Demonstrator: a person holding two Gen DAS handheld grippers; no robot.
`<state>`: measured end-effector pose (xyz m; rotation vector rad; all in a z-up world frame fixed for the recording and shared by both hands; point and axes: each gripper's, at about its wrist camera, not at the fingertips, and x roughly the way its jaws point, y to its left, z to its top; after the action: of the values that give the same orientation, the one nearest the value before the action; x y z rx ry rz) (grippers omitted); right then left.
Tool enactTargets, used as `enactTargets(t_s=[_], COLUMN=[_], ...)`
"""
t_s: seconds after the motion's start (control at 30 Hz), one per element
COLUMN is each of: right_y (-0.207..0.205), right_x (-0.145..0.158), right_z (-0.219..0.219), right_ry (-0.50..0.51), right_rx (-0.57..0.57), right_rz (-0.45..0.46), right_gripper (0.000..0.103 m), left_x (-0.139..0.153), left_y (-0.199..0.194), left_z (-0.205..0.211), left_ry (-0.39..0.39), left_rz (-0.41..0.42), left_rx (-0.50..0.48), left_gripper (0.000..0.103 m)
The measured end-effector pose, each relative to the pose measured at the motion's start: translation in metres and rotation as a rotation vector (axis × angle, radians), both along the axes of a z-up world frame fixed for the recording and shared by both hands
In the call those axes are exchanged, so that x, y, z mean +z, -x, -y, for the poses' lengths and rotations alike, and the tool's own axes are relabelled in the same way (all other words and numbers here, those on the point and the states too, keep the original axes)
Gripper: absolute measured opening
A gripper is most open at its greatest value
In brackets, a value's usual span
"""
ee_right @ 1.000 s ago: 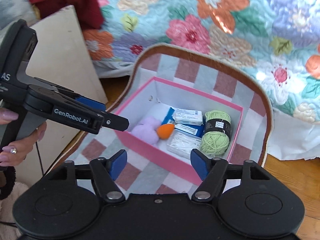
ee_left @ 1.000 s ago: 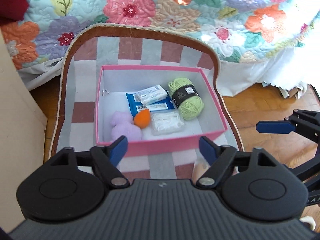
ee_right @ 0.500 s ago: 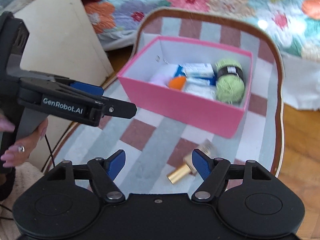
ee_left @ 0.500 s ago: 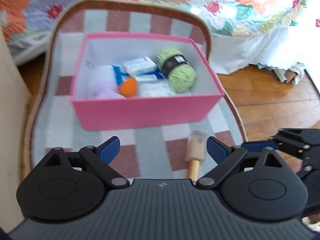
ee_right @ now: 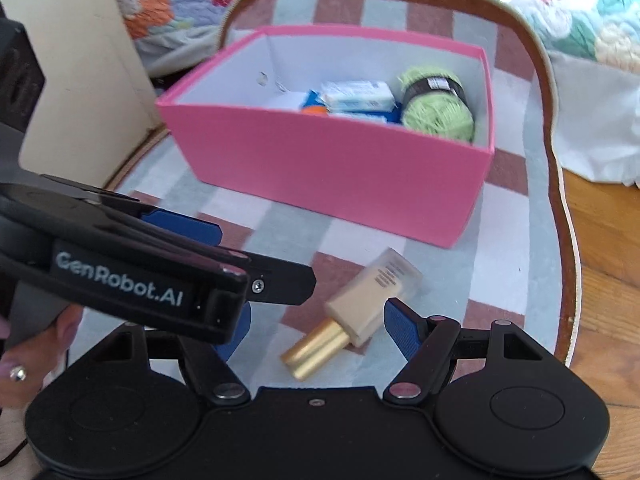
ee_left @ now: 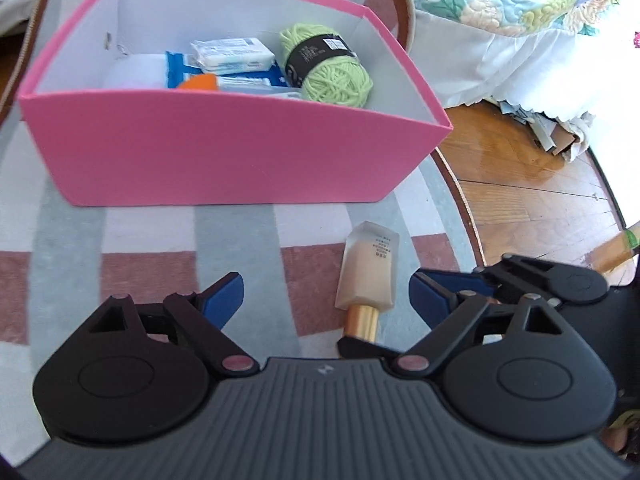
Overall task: Organize objects
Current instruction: 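Move the open left gripper down to the gold-capped foundation bottle, then close the left gripper on the foundation bottle and lift it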
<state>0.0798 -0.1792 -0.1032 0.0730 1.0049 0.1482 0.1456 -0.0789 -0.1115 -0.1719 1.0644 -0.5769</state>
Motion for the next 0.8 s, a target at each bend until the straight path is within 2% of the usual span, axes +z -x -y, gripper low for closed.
enactTargets(t_s=[0.17, 0.27, 0.33, 0.4, 0.5, 0.63, 0.8], right_y=[-0.003, -0.007, -0.008, -0.008, -0.009, -0.008, -0.004], right_x=[-0.018, -0.027, -0.030, -0.032, -0.036, -0.036, -0.034], right_z=[0.000, 0.001, 0.001, 0.002, 0.004, 0.005, 0.000], right_ry=[0.017, 0.008, 0.011, 0.025, 0.017, 0.025, 0.013], right_rx=[-0.016, -0.015, -0.017, -0.018, -0.020, -0.012, 0.015], right_rz=[-0.009, -0.017, -0.019, -0.019, -0.019, -0.010, -0.033], right_gripper=[0.077, 0.075, 0.072, 0.067, 0.060, 0.056, 0.055], left_x=[-0.021, -0.026, -0.031, -0.037, -0.038, -0.036, -0.033], left_y=[-0.005, -0.005, -0.005, -0.006, -0.005, -0.003, 0.003], left_z=[0.008, 0.011, 0.013, 0.014, 0.013, 0.014, 0.005], left_ry=[-0.003, 0.031, 0.065, 0.101, 0.171, 0.162, 0.186], left_rz=[-0.006, -0.015, -0.037, -0.072, -0.092, -0.097, -0.178], left_rx=[0.001, -0.015, -0.029, -0.058, -0.064, -0.074, -0.064], left_gripper=[0.085, 0.082, 0.055, 0.050, 0.033, 0.032, 0.032])
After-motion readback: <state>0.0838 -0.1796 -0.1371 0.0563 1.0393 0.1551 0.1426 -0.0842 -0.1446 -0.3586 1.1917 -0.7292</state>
